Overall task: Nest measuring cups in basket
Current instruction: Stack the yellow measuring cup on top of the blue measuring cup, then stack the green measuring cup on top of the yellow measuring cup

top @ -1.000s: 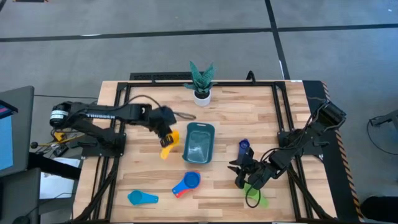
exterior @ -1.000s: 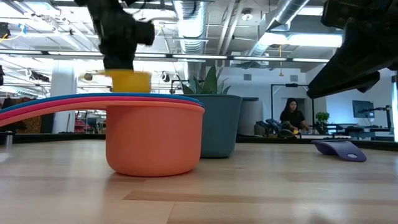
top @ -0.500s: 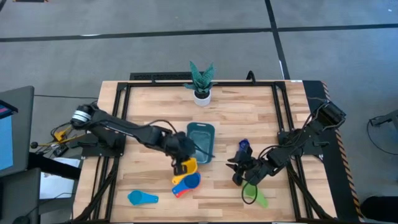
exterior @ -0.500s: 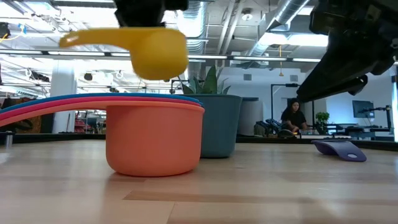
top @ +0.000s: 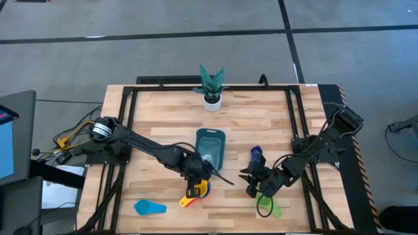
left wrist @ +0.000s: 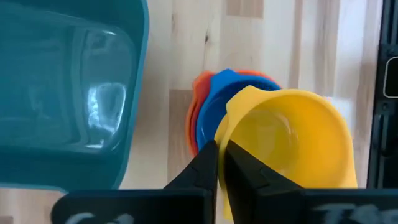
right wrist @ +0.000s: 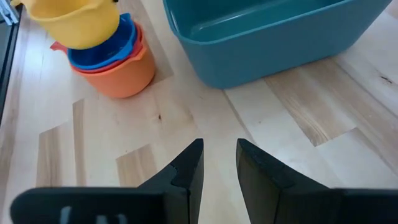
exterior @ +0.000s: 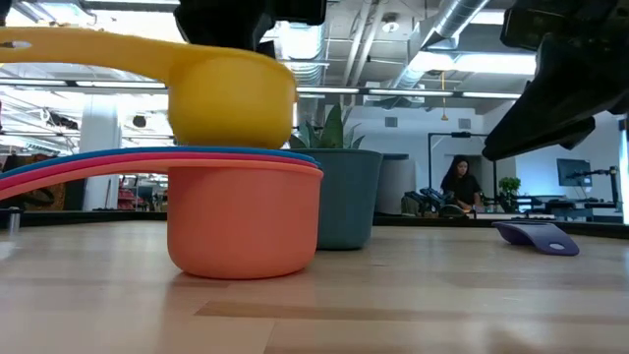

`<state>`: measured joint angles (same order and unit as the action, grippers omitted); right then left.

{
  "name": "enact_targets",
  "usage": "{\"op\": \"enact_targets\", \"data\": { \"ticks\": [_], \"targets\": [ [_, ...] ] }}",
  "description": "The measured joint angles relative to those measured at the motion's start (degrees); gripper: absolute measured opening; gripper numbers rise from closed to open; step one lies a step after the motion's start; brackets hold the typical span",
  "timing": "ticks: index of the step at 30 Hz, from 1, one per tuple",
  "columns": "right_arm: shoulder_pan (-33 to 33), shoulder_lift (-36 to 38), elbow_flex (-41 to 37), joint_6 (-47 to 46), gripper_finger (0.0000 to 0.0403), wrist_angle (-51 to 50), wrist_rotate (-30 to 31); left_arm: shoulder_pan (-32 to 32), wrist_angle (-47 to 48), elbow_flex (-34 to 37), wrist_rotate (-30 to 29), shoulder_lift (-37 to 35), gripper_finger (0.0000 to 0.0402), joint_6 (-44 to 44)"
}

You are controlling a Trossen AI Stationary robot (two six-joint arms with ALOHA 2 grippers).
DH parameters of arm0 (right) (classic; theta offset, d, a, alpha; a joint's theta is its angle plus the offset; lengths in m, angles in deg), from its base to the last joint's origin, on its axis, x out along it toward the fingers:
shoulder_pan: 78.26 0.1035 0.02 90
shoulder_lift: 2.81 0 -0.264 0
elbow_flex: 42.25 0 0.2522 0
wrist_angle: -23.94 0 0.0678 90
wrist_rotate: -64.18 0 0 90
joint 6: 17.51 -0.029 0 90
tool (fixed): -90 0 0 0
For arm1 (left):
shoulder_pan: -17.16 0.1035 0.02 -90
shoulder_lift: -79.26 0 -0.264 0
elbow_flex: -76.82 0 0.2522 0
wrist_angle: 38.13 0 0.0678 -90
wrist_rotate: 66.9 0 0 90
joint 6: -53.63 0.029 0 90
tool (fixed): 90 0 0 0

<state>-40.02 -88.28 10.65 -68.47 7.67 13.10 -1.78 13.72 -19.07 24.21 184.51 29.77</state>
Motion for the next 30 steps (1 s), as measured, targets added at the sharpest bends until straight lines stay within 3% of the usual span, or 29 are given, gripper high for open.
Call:
{"op": "enact_targets", "data": {
  "ticks": [10, 20, 26, 30],
  "targets": [
    [-0.1, 0.0, 0.0, 0.0, 0.0119, 0.7, 0.0, -1.9, -2.8, 0.0, -4.5, 0.0, 0.0040, 5.6],
    [-0.1, 0.0, 0.0, 0.0, 0.0119, 0.8, 0.0, -2.0, -2.7, 0.0, -3.0, -0.1, 0.0046, 10.5],
    [0.4, 0.0, 0.0, 0.0, 0.0119, 0.8, 0.0, -2.3, 10.9, -4.6, -6.3, -0.9, 0.0046, -0.3],
    [0.4, 0.0, 0.0, 0.2, 0.0119, 0.8, 0.0, -3.8, 14.8, -2.3, -7.8, -0.9, 0.0046, -7.0]
  ]
}}
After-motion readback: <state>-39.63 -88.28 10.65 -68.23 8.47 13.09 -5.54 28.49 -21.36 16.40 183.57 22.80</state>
